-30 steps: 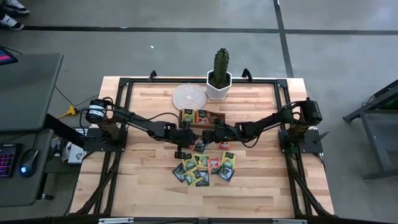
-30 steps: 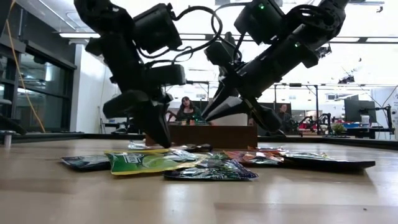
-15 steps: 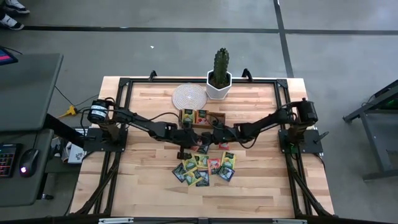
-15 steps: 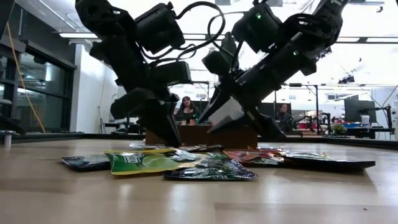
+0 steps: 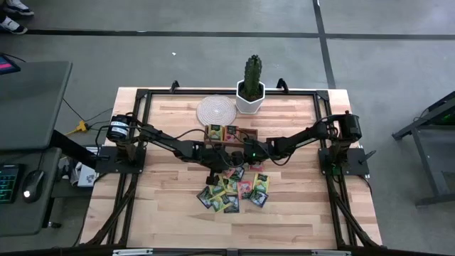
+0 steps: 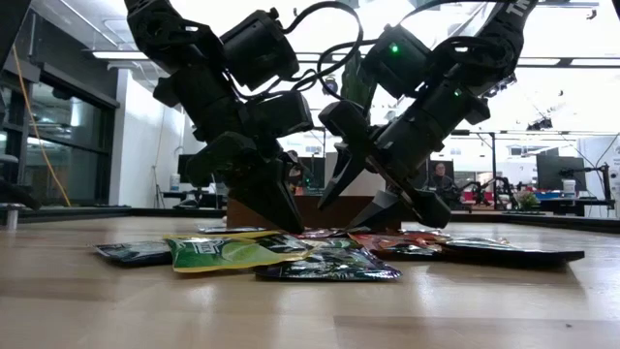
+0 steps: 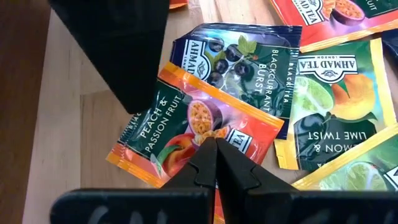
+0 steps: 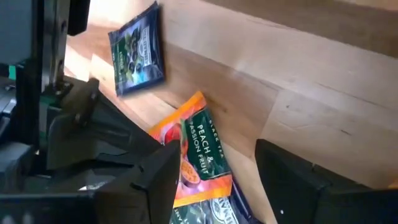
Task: Pick & Place Tea
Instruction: Put the orange tea bag into the middle section of the wooden organizer
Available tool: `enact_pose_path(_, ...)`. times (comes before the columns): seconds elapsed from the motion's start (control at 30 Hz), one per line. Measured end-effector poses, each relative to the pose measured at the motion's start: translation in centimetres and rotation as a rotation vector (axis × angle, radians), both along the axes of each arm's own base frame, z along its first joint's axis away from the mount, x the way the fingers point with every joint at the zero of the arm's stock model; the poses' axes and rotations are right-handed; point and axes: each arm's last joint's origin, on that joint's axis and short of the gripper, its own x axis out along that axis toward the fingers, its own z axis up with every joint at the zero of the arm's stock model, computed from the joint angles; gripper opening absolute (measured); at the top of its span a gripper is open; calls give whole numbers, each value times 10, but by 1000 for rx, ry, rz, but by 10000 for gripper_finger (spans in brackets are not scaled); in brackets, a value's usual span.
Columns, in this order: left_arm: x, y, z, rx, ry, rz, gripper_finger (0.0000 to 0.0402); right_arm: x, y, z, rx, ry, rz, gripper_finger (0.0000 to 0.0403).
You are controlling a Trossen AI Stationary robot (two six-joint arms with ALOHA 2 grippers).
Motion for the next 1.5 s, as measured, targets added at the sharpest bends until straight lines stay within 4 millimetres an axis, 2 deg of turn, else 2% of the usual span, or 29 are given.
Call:
enact_pose_path(0.33, 2, 0, 0, -11, -27, -7, 1, 0, 3, 1, 32, -10, 92, 193)
enact_pose_path(0.5, 2, 0, 0, -8, -28, -7, 1, 5, 4, -9, 59, -32, 127, 188)
enact_pose_path(0.77, 2, 0, 0, -17, -26, -13, 1, 9, 3, -11, 53, -64, 102, 178)
enact_pose_path(0.93, 2, 0, 0, -29, -25, -19, 1, 9, 3, -11, 49, -65, 76, 139)
enact_pose_path(1.2, 2, -1, 0, -43, -26, -38, 1, 8, 3, -10, 46, -67, 84, 11)
enact_pose_path(1.5, -7, -2, 27, -70, -58, -109, 1, 9, 3, -9, 35, -73, 90, 2)
